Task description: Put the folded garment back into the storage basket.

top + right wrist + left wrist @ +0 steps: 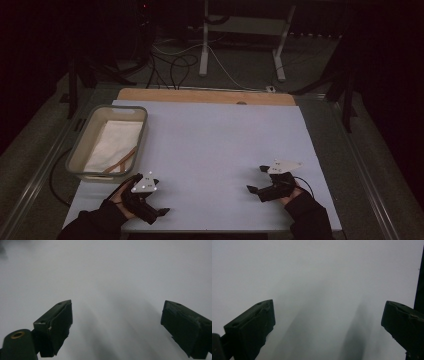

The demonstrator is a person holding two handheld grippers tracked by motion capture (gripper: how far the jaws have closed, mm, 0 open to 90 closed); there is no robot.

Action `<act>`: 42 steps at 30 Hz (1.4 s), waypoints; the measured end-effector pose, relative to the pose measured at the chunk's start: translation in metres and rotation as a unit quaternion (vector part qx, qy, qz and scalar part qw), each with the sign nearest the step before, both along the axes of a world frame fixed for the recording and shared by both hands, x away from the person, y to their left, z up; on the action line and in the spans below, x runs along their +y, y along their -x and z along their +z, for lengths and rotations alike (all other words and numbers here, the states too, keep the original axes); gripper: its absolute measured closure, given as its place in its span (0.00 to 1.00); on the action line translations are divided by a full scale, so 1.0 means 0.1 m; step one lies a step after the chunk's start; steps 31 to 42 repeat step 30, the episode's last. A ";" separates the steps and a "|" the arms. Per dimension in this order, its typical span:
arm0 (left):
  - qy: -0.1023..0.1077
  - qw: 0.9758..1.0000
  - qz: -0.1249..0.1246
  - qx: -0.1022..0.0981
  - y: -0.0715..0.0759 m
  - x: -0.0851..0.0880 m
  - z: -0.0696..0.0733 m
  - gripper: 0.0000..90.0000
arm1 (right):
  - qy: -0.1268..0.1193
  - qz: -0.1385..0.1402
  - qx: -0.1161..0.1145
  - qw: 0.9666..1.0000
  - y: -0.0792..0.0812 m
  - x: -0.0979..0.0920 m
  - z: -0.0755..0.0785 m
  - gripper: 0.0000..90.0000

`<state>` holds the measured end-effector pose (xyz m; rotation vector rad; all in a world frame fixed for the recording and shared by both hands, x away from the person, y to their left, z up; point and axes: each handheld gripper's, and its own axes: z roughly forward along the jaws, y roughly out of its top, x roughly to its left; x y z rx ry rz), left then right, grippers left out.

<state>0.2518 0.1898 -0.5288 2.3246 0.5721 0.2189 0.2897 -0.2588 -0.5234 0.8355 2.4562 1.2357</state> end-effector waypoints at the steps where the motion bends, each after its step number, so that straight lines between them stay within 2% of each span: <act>1: 0.002 1.000 0.002 0.001 0.01 0.01 -0.01 0.01 | -0.002 -0.003 0.001 1.000 0.01 -0.03 0.00 0.11; 5: -0.011 1.000 0.007 -0.002 0.04 0.05 -0.04 0.01 | -0.003 -0.013 0.005 1.000 0.07 -0.13 -0.03 0.11; 10: -0.009 1.000 0.014 -0.006 0.04 0.11 -0.06 0.01 | -0.014 -0.031 0.005 0.999 0.08 -0.23 -0.05 0.11; 15: -0.002 1.000 0.019 -0.014 0.05 0.15 -0.03 0.01 | -0.021 -0.030 0.000 0.999 0.05 -0.19 -0.06 0.11; 22: 0.003 1.000 0.023 -0.014 0.05 0.18 -0.03 0.01 | -0.014 -0.023 -0.004 1.000 0.06 -0.14 -0.06 0.11; 26: -0.003 1.000 0.020 -0.015 0.05 0.16 -0.04 0.01 | -0.015 -0.022 -0.002 1.000 0.05 -0.12 -0.06 0.11; 42: -0.003 1.000 0.018 -0.014 0.06 0.16 -0.04 0.01 | -0.010 -0.016 0.001 1.000 0.05 -0.10 -0.07 0.11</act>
